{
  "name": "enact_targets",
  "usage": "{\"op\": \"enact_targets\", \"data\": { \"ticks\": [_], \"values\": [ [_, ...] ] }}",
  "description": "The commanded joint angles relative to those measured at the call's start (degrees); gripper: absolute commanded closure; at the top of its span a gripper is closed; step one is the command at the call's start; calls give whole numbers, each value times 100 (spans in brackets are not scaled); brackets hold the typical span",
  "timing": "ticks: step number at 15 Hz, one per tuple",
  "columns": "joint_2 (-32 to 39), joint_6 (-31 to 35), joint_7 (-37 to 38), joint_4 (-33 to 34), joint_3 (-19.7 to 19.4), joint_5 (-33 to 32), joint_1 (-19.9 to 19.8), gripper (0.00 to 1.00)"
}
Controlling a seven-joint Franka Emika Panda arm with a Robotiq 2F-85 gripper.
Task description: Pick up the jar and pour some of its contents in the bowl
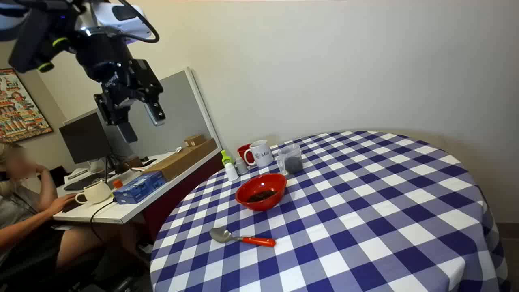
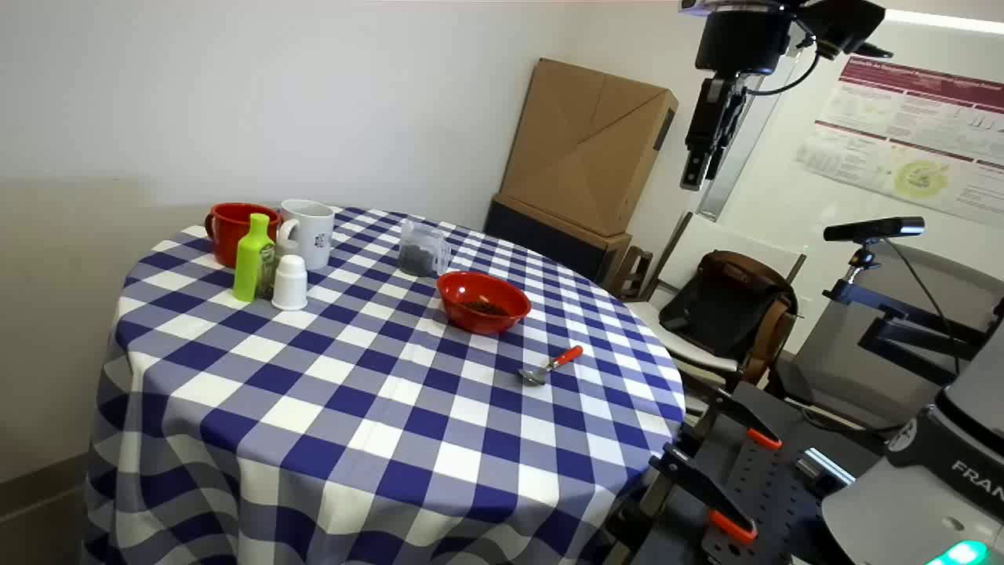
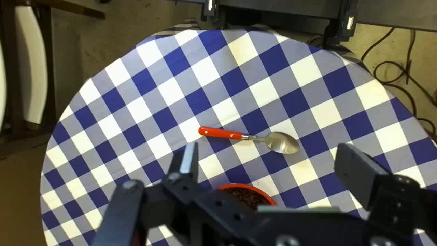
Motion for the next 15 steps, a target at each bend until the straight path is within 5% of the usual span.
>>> {"op": "enact_targets", "data": {
  "ticks": [1, 7, 15],
  "values": [
    [7, -19, 48, 10, -92, -52, 101, 0],
    [1307, 74, -50, 914, -184, -414, -44, 0],
    [3887, 125, -189, 3157, -494, -80, -43, 0]
  ]
}}
